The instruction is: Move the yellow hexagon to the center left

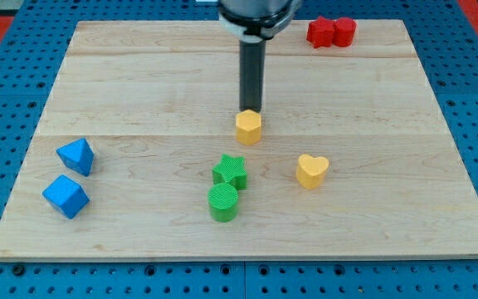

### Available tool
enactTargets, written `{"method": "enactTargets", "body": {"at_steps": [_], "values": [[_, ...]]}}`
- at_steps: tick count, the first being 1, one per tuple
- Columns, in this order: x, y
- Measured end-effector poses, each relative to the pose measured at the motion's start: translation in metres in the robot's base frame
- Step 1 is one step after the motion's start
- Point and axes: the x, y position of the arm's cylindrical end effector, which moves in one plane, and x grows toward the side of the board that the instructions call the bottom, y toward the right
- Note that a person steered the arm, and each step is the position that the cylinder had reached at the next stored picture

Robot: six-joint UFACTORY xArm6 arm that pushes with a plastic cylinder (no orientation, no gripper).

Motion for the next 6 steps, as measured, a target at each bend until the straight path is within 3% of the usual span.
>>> {"method": "enactTargets", "body": {"at_steps": [1,2,3,5,6], "values": [[0.014,0.033],[0.036,0.031],[0.042,-0.049],[0.080,-0.083],[0.065,-0.156]]}}
